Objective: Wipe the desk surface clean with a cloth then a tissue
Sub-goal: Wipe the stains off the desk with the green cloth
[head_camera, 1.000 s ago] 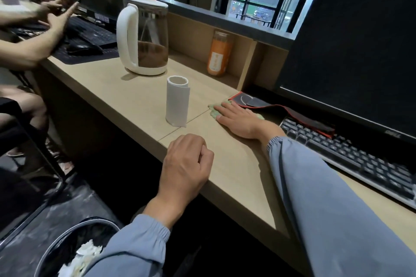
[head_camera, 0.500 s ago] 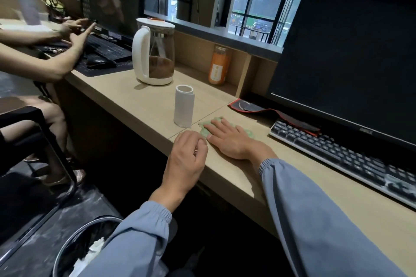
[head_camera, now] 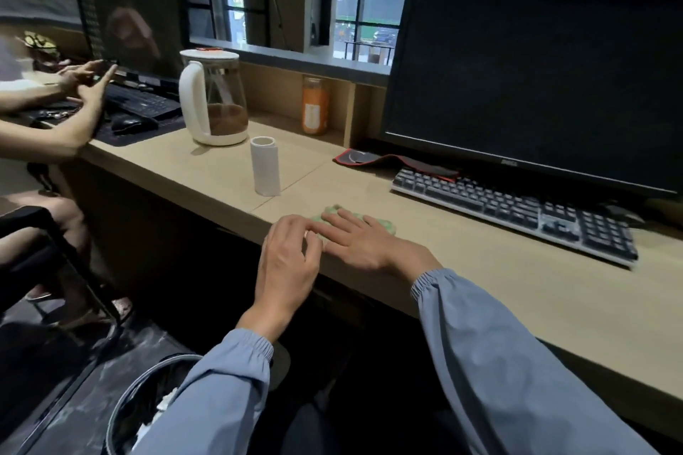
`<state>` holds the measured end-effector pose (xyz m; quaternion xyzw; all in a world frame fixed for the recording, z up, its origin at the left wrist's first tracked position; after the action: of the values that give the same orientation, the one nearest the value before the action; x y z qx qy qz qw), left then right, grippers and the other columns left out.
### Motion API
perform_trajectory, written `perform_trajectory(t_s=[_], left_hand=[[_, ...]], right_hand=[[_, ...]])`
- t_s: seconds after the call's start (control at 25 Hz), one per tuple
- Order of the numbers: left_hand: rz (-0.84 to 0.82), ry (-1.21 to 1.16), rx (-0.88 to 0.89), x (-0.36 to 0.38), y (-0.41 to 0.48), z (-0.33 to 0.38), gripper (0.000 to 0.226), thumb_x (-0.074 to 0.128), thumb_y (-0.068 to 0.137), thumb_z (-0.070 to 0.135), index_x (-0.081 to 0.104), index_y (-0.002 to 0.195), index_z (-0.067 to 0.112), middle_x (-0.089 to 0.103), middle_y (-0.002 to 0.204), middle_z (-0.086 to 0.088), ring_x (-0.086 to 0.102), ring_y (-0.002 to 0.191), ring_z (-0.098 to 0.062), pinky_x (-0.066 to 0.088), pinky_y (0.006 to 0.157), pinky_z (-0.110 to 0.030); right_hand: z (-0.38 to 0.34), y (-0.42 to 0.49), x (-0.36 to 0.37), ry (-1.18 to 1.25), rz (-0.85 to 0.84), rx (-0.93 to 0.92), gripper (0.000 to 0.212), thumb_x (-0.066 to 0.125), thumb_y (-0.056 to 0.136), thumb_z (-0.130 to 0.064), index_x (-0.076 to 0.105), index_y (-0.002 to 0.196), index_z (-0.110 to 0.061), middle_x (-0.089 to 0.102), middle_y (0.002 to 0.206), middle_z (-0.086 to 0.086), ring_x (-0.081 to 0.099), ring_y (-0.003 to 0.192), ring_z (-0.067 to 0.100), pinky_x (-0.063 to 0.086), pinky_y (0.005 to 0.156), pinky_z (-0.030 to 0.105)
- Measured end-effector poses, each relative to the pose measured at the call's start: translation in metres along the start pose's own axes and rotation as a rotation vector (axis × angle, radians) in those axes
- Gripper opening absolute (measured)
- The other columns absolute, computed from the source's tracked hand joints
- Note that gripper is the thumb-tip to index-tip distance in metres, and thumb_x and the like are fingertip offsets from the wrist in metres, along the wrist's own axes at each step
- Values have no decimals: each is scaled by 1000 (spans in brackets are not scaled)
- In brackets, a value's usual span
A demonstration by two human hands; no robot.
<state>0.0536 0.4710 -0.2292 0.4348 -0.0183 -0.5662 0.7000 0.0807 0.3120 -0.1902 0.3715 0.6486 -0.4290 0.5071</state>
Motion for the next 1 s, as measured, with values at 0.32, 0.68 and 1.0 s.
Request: perform_trajectory(t_s=[0.32,0.68,1.0], left_hand=[[-202,-56,194,62,-14,99,26,43,97,28,66,101,16,61,103,4,57,98,-18,49,90,-42],[-436,-83,515,147,-55,221,22,44,100,30,61,100,17,59,101,4,56,92,-18,48,87,-39],[-553,45,593,197,-67,265,29,43,104,37,66,108,19,61,108,4,58,101,-21,45,95,-43]], right_hand=[[121,-165,19,48,46,299,55,14,104,-60,2,157,-50,-6,168,-15,-12,154,8,-6,123,45],[215,-349,40,87,69,722,57,14,105,-58,2,159,-45,-7,168,-14,-11,154,12,-2,124,47],[285,-378,33,124,76,836,60,9,102,-65,1,158,-47,-7,168,-15,-12,154,11,-3,122,48]])
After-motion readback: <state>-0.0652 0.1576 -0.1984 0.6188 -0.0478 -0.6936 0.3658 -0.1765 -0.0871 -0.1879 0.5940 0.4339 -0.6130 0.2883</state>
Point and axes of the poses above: each hand's wrist, its own y-axis towards the middle knuckle, its own x-axis out of the palm, z = x × y, the point moved 2 cm from there along y, towards the middle knuckle
